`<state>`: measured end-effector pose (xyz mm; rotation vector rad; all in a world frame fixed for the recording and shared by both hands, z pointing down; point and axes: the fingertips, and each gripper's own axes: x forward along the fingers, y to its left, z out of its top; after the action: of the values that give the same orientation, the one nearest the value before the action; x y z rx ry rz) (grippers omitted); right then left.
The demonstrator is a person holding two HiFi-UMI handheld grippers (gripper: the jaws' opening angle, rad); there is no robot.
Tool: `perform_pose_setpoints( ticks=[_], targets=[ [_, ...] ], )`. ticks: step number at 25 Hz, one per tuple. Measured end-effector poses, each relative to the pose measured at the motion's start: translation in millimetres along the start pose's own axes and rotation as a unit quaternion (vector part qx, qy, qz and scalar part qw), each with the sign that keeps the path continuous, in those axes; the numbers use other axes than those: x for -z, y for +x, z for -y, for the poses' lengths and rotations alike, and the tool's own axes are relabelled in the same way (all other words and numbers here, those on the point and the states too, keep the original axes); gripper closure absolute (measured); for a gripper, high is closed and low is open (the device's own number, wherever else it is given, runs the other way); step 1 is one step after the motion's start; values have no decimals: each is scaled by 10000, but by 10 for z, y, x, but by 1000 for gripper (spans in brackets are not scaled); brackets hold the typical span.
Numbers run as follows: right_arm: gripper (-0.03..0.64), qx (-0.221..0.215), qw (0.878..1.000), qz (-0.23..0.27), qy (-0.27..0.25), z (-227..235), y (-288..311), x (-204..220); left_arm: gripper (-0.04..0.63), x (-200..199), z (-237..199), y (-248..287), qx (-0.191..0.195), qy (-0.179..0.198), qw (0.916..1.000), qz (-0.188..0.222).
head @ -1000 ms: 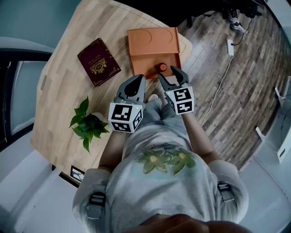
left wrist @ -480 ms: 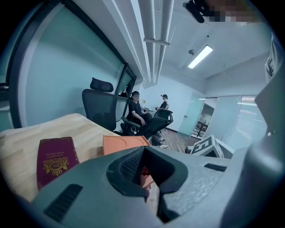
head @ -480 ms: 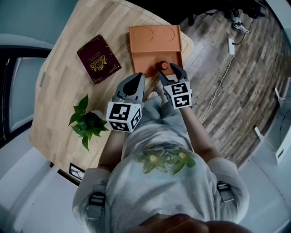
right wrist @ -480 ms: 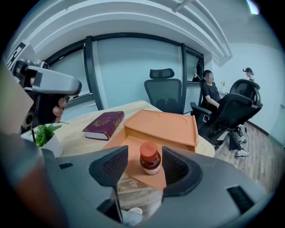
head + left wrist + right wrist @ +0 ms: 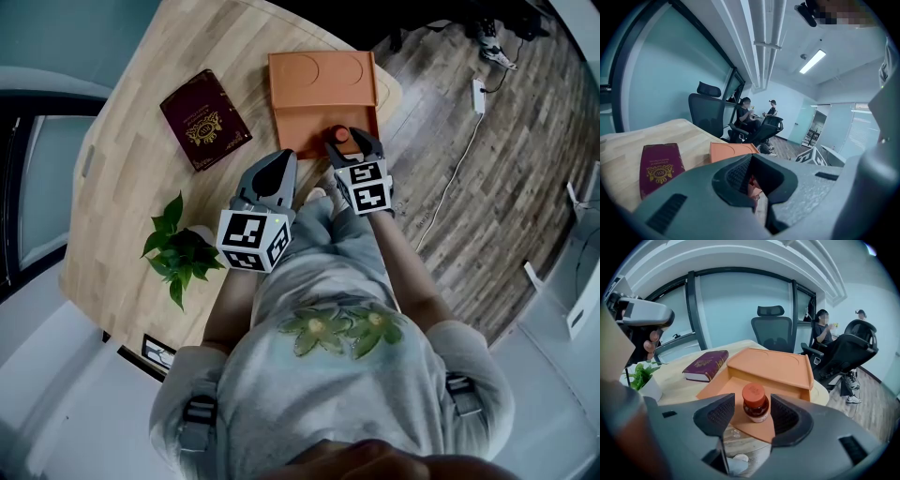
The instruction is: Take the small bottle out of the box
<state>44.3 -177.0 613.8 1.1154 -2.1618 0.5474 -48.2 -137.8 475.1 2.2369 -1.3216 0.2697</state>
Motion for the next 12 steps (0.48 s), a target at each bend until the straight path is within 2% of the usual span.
perform_pose_setpoints(
  ticks=[12],
  targets=[
    [405,6,9994,-299,-195,12,150,73,592,13,2,5,-24,62,10000,-23]
  ],
)
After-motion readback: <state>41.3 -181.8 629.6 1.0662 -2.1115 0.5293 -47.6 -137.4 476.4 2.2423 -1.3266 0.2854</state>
